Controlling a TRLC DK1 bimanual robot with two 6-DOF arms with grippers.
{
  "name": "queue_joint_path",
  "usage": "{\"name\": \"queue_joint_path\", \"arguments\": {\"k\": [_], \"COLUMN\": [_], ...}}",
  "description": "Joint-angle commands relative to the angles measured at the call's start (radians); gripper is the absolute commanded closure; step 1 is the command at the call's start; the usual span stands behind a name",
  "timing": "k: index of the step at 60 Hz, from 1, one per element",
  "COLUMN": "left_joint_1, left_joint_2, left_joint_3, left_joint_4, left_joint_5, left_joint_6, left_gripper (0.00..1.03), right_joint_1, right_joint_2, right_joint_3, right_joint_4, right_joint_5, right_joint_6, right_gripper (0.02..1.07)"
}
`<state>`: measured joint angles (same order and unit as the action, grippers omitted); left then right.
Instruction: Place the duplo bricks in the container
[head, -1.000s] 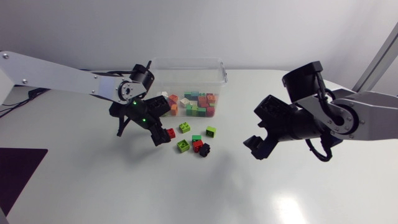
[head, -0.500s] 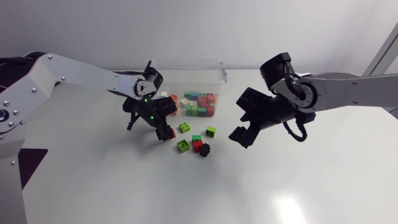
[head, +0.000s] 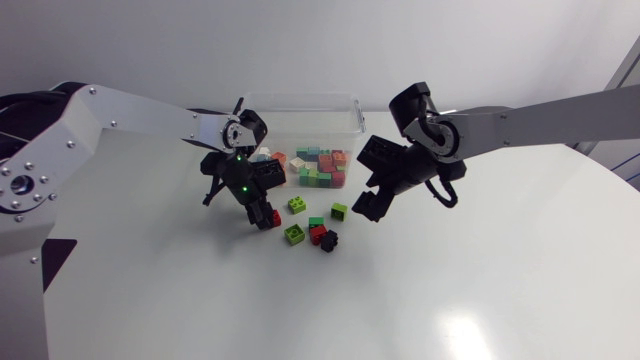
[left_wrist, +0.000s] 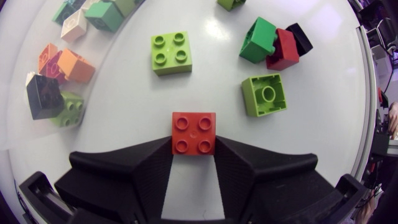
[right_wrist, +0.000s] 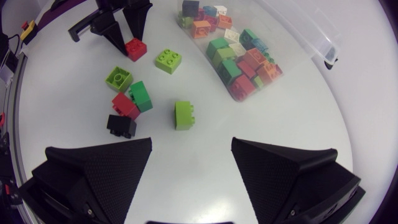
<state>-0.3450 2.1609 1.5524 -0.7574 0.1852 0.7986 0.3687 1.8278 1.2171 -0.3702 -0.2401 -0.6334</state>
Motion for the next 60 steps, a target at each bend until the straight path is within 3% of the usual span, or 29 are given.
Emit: {"name": "queue_joint_path", "arguments": {"k": [1,23,33,41,46,60], "left_joint_1": [-0.008,0.011,0.041,0.06,0.072,0.115], "left_joint_2": [-0.03,-0.217,-0.253,-0.26,-0.262,-0.177], "left_joint_3": [0.031,0.041,0.163,0.236,0.285,0.48], "left_joint_4": [-0.037,-0.111,-0.192,-0.218,-0.224,-0.218], "left_joint_5": [0.002,0.019,0.077,0.111,0.131,0.189], "left_joint_6": [0.039,0.042,0.019,-0.001,-0.016,-0.141], "left_gripper": [0.68,0.68,0.68,0.68,0.68,0.68], "right_joint_1": [0.009,0.053,0.062,0.065,0.07,0.081], "right_joint_2": [0.07,0.234,0.286,0.329,0.352,0.373], "right_joint_3": [0.058,0.19,0.243,0.288,0.314,0.331], "right_joint_4": [-0.026,-0.084,-0.102,-0.127,-0.153,-0.184], "right_joint_5": [-0.007,-0.001,0.013,0.032,0.035,0.033], "right_joint_6": [-0.029,-0.055,-0.061,-0.066,-0.075,-0.078], "right_gripper": [0.16,0.23,0.52,0.55,0.66,0.83]}}
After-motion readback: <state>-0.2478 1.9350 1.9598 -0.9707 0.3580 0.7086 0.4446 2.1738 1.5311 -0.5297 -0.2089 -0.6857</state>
